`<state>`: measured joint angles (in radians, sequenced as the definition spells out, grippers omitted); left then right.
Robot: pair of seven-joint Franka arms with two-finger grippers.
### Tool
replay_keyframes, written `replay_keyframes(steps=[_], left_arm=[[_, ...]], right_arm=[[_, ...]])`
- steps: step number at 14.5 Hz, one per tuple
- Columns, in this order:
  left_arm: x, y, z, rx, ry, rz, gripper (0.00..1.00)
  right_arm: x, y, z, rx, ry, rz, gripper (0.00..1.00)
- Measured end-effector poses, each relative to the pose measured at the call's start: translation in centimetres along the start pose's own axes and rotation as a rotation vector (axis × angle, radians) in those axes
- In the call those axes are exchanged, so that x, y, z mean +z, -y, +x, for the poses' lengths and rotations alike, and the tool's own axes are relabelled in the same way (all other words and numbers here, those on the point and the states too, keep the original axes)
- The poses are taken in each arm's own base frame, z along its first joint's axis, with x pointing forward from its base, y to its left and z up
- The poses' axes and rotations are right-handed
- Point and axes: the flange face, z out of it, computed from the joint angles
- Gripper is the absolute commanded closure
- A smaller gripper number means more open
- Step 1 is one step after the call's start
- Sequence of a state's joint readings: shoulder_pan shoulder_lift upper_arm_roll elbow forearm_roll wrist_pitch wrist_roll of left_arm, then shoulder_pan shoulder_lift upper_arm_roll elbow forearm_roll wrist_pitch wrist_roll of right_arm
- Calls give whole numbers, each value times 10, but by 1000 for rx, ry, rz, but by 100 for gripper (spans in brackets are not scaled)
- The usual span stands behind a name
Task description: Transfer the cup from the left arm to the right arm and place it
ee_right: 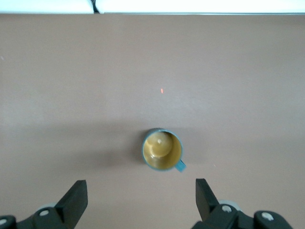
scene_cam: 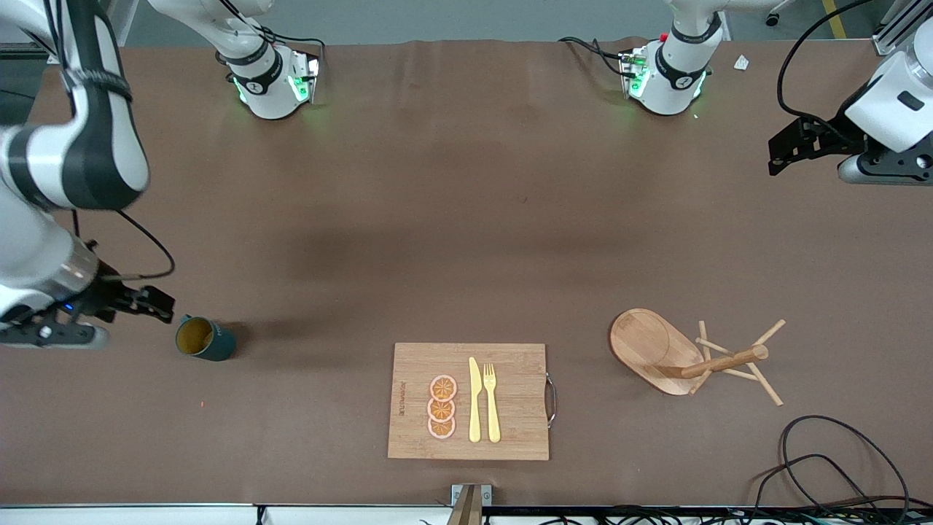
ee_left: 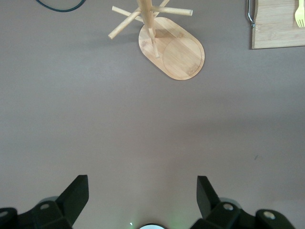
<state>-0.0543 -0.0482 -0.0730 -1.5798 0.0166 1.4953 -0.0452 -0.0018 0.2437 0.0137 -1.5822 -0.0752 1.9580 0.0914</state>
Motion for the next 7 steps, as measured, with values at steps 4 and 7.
replay_keyframes(steps=[4, 7], left_arm=[[0, -4, 0, 9, 0, 12, 0], [0, -4, 0, 10, -1, 12, 0]], right_arm=[[-92, -4, -44, 79, 28, 4, 0], [-141, -11, -76, 92, 9, 4, 0]])
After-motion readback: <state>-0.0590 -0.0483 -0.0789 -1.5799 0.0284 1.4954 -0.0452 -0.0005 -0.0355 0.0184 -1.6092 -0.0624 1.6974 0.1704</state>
